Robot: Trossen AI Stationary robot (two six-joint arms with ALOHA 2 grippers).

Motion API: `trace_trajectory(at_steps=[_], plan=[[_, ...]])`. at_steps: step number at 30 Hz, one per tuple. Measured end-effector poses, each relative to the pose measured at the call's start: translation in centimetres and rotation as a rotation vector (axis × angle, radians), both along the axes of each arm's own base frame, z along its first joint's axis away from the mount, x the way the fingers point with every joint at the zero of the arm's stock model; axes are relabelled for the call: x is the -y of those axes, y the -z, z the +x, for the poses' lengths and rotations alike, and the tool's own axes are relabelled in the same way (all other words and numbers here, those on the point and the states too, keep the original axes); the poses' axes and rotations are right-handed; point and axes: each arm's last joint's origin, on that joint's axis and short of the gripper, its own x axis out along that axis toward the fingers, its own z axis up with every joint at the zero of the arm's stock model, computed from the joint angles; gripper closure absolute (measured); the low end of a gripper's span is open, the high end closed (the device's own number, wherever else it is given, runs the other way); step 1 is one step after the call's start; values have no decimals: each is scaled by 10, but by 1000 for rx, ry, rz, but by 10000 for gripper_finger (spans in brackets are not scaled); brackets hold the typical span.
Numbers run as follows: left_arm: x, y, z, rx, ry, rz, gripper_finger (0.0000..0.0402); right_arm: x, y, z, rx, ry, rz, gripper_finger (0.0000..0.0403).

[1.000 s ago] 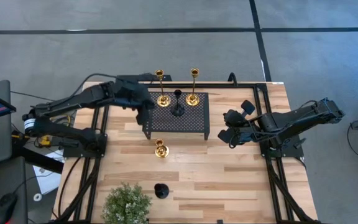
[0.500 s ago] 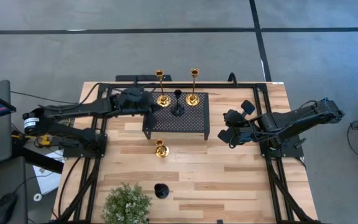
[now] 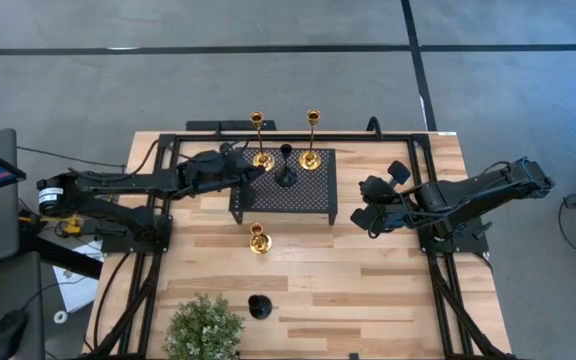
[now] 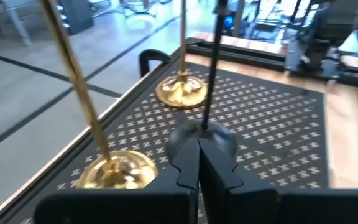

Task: Pick & Place candle stick holders
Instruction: Put the large gold candle holder on the shelf

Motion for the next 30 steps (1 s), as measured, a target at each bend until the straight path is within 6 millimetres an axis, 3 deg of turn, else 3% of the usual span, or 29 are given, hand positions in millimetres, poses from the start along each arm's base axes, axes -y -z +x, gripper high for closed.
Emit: trace_trajectory(at_steps=[17, 30], plan=[[-5, 14, 24, 12, -65, 65, 399, 0, 0, 0, 6, 0, 1, 403], [-8, 13, 23, 9, -193, 109, 399, 0, 0, 0, 6, 0, 1, 403]])
